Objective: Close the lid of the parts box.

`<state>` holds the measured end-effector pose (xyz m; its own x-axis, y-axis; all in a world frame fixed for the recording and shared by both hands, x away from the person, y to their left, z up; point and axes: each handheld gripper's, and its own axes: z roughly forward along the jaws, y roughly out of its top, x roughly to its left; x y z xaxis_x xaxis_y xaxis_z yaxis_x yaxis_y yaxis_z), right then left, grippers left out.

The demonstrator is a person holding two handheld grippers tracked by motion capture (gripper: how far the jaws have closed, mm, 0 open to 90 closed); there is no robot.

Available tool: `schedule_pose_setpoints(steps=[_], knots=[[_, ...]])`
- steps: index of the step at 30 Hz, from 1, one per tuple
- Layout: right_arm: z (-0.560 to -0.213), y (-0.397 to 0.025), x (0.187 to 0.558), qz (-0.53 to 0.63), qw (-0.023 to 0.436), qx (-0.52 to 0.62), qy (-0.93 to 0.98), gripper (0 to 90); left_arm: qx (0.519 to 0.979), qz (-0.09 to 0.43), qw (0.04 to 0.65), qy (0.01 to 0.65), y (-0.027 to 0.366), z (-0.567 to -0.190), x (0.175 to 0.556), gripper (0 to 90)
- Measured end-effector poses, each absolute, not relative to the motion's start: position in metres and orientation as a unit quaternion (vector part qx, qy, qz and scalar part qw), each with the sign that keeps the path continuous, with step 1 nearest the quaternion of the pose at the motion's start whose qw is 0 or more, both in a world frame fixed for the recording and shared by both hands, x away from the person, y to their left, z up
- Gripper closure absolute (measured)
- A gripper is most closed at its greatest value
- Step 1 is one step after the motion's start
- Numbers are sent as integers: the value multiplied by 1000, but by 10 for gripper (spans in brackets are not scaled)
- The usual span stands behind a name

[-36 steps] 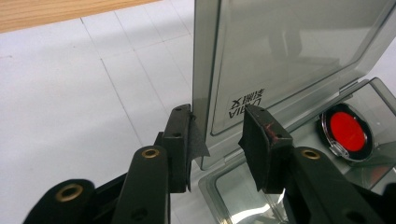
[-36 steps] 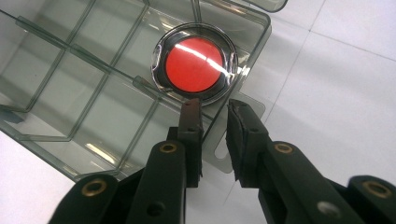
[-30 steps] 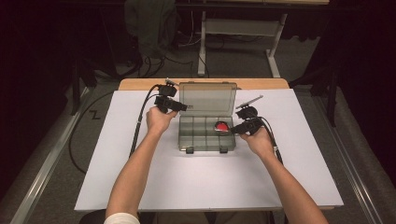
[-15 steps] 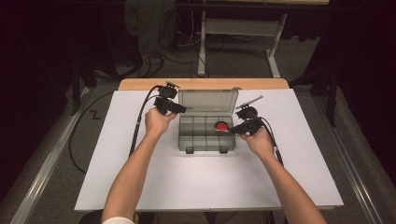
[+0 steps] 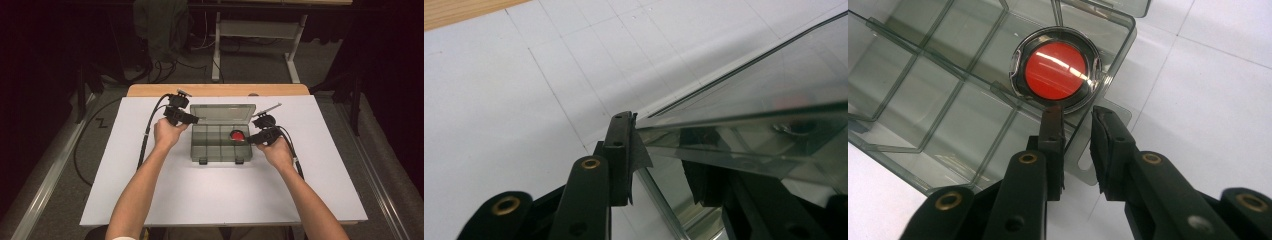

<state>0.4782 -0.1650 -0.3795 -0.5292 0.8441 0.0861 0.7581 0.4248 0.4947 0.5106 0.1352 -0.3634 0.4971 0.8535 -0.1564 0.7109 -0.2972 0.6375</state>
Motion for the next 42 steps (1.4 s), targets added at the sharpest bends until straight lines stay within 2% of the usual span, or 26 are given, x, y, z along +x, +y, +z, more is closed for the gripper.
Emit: schedule_pose_setpoints(steps=[21, 25, 30, 32, 38, 42], knots=[[-383, -169, 477, 265, 92, 464, 840, 767, 793, 99, 345, 492, 140, -369, 505, 670], [-382, -169, 476, 268, 90, 458, 843, 725, 794, 98, 344, 492, 140, -370, 505, 670], [-379, -172, 472, 280, 98, 449, 843, 716, 795, 98, 343, 490, 141, -370, 504, 668], [-377, -174, 470, 285, 99, 448, 842, 733, 795, 100, 344, 489, 141, -371, 503, 667], [-365, -185, 466, 308, 111, 436, 839, 900, 797, 99, 346, 486, 142, -374, 499, 666], [-356, -190, 465, 327, 112, 428, 835, 900, 799, 98, 344, 483, 142, -375, 498, 664]])
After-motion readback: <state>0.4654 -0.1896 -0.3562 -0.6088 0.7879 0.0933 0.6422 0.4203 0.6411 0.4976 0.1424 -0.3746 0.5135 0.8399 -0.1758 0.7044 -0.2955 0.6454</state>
